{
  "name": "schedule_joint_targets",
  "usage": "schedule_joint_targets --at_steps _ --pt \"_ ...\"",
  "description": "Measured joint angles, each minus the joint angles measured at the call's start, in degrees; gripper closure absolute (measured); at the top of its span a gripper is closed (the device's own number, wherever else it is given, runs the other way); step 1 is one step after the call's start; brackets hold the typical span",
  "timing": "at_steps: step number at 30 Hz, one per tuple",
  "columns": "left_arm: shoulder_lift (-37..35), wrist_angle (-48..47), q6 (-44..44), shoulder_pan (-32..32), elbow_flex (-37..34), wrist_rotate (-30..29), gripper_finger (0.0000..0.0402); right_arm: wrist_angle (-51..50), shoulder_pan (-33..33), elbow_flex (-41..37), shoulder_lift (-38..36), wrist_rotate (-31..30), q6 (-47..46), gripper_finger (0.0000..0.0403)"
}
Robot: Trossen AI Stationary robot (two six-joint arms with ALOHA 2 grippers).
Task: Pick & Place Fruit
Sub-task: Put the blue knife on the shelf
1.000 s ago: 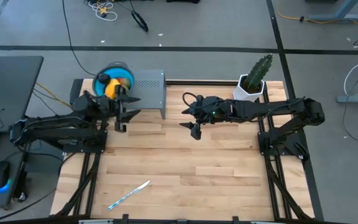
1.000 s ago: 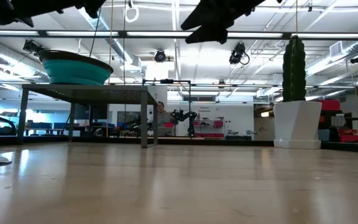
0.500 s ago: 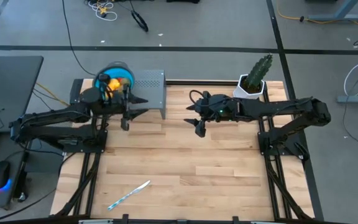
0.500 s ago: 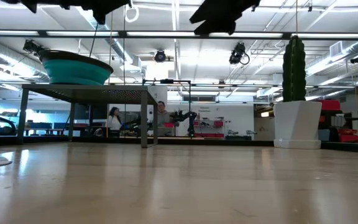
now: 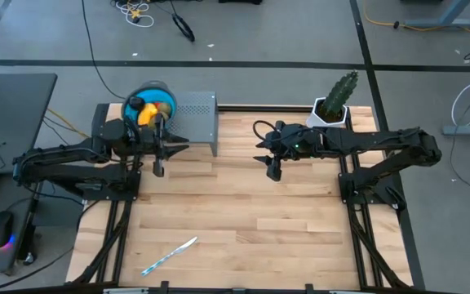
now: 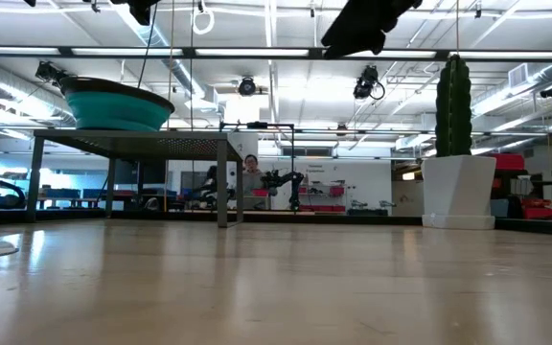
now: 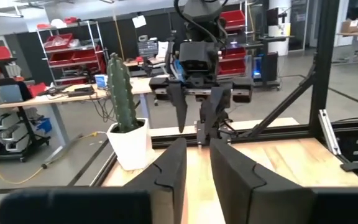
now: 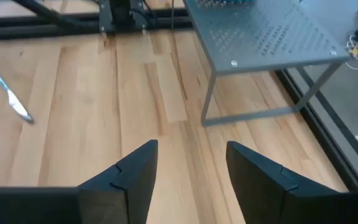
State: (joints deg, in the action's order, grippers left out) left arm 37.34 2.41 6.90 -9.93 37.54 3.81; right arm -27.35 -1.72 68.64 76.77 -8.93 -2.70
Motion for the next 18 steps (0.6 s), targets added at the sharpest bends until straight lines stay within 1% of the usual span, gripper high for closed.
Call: schedule_joint_targets --at_steps 5,8,12,18 --pt "0.0 0.0 0.8 0.0 0.0 -0.2 0.0342 -3.5 0.0 0.0 -2.9 -0.1 -1.4 0.0208" --pt "0.0 -0.2 1.3 0.0 0.0 -0.2 0.0349 -4.4 0.7 -1.4 -5.8 -2.2 -1.9 0.0209" --pt "0.0 -0.5 1.9 0.0 0.0 0.1 0.0354 -1.7 1.2 -8.2 -12.1 -5.6 -3.0 0.0209" --pt "0.0 -0.4 2.0 0.0 0.0 0.3 0.0352 8.3 1.1 -22.0 -24.2 -6.0 -2.4 0.0209"
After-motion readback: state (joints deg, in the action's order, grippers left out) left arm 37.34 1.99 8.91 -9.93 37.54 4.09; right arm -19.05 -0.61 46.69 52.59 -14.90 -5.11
